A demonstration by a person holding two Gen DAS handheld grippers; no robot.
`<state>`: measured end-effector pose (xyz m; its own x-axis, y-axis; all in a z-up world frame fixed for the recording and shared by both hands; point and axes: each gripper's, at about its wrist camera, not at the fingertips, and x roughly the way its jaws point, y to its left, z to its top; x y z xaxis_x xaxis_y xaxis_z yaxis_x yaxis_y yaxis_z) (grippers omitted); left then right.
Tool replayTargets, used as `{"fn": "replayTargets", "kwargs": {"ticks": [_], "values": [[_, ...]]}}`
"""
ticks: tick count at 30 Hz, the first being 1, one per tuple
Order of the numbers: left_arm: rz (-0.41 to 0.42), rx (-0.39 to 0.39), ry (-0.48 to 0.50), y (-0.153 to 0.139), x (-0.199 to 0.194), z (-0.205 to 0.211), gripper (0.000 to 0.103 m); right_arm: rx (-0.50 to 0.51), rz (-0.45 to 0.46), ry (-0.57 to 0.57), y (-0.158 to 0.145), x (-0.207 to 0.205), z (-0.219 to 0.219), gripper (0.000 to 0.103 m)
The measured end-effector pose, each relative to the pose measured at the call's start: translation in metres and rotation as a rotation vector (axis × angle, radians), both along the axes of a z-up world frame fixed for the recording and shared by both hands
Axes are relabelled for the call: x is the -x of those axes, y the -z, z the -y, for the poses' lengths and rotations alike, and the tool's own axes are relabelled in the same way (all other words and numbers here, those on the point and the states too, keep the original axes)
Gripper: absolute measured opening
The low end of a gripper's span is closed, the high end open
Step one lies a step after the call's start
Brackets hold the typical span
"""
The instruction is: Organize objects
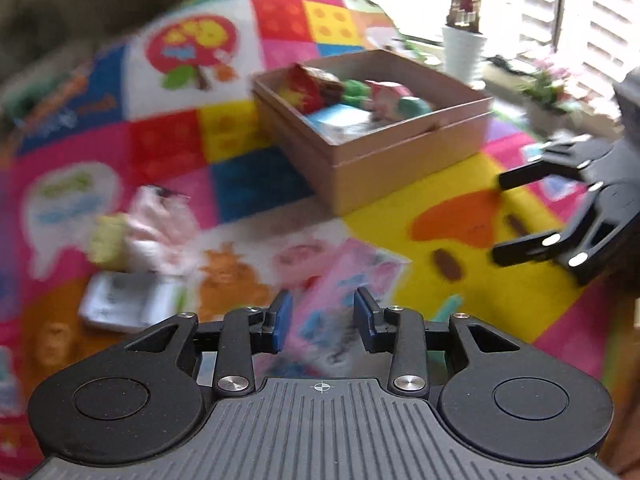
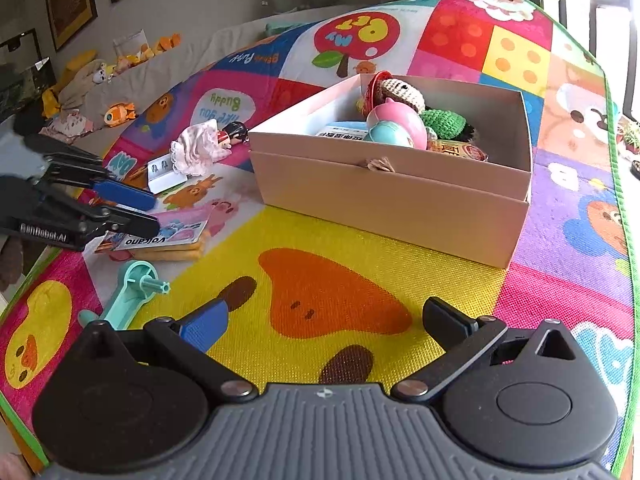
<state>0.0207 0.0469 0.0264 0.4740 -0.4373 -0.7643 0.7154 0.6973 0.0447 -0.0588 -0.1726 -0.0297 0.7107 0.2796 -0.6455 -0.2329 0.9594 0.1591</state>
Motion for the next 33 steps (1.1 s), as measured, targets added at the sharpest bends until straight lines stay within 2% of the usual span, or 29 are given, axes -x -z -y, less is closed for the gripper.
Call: {"fn": "replayTargets", "kwargs": {"ticks": [7, 11, 17, 20, 23, 25, 33], "values": [[-0.011, -0.038, 0.088, -0.002, 0.012, -0.001, 0.038, -0.011, 0.001, -0.004, 0.0, 0.001, 0.002, 0.103], [-0.021, -0.056, 0.083, -0.005, 0.018, -0.012, 0.038, -0.009, -0.001, -0.005, 0.0, 0.001, 0.001, 0.103], [0.098, -0.152, 0.06, -0.006, 0.05, -0.016, 0.039, -0.012, -0.002, -0.005, -0.001, 0.002, 0.001, 0.103], [0.172, -0.25, 0.07, 0.007, 0.06, -0.005, 0.039, -0.007, -0.002, -0.008, -0.001, 0.001, 0.0, 0.103], [0.253, -0.33, 0.075, 0.023, 0.061, 0.007, 0.044, -0.001, 0.0, -0.01, 0.0, 0.001, -0.001, 0.103], [0.263, -0.322, 0.068, 0.025, 0.057, 0.012, 0.043, -0.005, 0.0, -0.01, 0.0, 0.001, 0.0, 0.103], [0.193, -0.249, 0.025, 0.021, 0.035, 0.016, 0.048, -0.009, 0.003, -0.011, 0.0, 0.001, 0.0, 0.103]]}}
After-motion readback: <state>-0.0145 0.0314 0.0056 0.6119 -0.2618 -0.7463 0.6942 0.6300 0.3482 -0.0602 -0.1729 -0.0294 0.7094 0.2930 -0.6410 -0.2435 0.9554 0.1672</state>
